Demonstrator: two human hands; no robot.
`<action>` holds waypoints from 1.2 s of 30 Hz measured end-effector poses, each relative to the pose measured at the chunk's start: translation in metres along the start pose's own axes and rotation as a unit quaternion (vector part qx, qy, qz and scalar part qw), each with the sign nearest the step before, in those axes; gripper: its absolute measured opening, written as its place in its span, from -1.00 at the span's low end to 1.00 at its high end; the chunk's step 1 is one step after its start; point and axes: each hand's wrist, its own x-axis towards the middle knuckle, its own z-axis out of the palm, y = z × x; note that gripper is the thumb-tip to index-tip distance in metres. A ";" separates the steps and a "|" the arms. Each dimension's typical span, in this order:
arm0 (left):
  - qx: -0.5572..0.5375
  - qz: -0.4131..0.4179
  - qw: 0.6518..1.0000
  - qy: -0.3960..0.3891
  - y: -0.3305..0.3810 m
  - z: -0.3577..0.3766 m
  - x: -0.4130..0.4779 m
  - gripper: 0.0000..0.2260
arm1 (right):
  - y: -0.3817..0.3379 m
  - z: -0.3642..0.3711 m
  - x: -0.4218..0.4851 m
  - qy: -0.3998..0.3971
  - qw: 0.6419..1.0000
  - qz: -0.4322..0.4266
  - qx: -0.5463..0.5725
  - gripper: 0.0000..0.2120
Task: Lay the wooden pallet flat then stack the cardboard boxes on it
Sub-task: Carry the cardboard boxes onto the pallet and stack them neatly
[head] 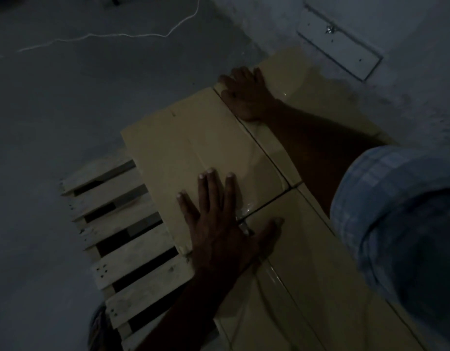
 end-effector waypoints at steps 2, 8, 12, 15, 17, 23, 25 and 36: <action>-0.003 0.000 1.000 0.004 0.000 0.001 -0.002 0.00 | -0.003 0.001 -0.002 -0.007 1.000 0.005 0.022 -0.23; 0.014 -0.007 1.000 -0.013 0.001 0.002 -0.001 0.02 | -0.011 0.006 -0.022 0.013 0.995 0.091 0.032 -0.43; 0.026 -0.001 0.999 -0.028 0.001 -0.003 0.000 0.01 | -0.021 0.006 -0.070 0.015 0.991 0.129 0.041 -0.40; 0.038 0.004 0.998 -0.053 0.003 -0.007 0.002 -0.01 | -0.026 0.008 -0.125 0.045 0.988 0.128 0.070 -0.41; 0.038 0.010 0.997 -0.060 0.001 -0.006 0.001 -0.04 | -0.031 0.008 -0.167 0.033 0.987 0.134 0.086 -0.41; 0.011 0.155 0.984 -0.084 -0.031 -0.004 0.008 -0.21 | -0.081 0.000 -0.296 0.052 0.973 0.211 0.081 -0.43; -0.014 0.218 0.972 -0.084 -0.047 -0.008 0.020 -0.25 | -0.105 -0.001 -0.337 0.095 0.950 0.288 0.077 -0.43; 0.084 0.342 0.915 -0.196 -0.127 -0.058 0.151 0.03 | -0.192 -0.004 -0.437 -0.020 0.761 0.646 0.059 -0.03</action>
